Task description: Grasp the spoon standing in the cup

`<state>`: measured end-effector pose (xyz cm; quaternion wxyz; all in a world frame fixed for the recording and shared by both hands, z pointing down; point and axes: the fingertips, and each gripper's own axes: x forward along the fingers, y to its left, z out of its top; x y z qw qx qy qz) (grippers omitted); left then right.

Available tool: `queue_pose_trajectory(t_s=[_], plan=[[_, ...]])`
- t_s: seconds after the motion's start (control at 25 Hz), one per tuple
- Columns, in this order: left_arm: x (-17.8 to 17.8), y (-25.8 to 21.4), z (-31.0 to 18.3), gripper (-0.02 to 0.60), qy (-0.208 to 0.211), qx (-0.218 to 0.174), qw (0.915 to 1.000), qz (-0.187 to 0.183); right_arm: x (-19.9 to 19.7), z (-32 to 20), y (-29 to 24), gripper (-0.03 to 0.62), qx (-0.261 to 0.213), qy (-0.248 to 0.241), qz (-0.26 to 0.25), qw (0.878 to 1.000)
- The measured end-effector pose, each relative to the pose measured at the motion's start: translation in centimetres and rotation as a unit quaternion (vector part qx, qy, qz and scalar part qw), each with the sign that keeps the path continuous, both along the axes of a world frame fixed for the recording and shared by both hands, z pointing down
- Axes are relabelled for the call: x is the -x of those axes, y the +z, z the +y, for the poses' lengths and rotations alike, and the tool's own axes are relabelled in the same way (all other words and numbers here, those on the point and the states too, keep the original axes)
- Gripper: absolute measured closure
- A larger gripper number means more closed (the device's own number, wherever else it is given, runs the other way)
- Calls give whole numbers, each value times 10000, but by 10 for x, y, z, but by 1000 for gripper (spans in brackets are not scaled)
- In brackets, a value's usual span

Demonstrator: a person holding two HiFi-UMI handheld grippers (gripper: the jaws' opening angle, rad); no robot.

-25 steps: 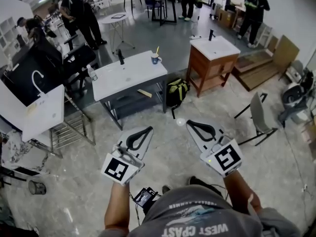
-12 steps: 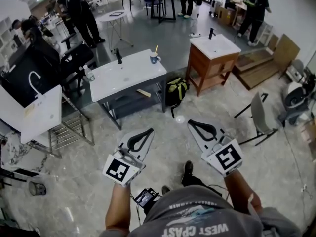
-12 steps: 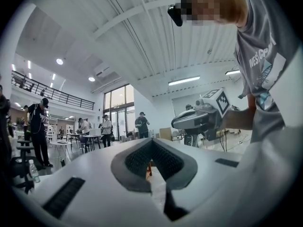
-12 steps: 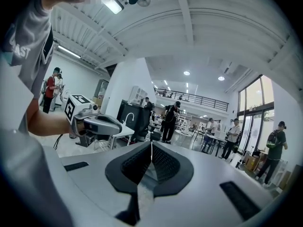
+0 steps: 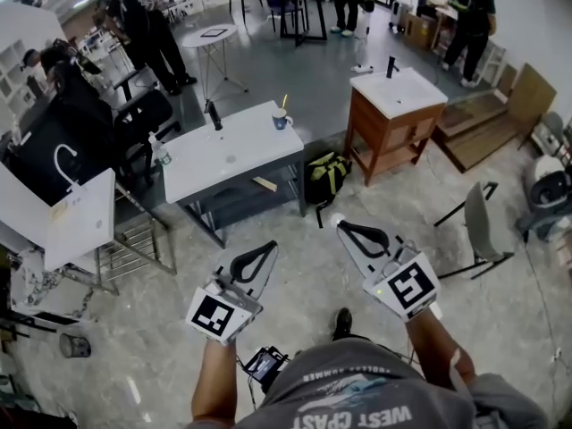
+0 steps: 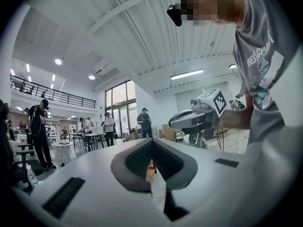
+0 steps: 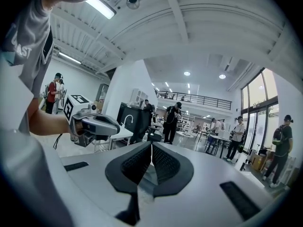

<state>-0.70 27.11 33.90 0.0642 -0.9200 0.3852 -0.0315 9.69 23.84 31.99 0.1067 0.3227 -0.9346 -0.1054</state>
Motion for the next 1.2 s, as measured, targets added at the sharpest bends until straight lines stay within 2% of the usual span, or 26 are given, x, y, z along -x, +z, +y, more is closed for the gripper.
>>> queue_pose_trajectory(t_s=[0.56,0.88,1.2], plan=[[-50,11,-103,580,-500,225,9982,-245,-44,-117,12,562,166,-537,-197,9982],[-76,15,-141,580,-554,269,9971,-442,-68,-148,13,562,222,-796,-212,9964],[-83,10,-155,580,-541,224,9971,-479,-80,-177,21,562,346,-603,-321,9971]])
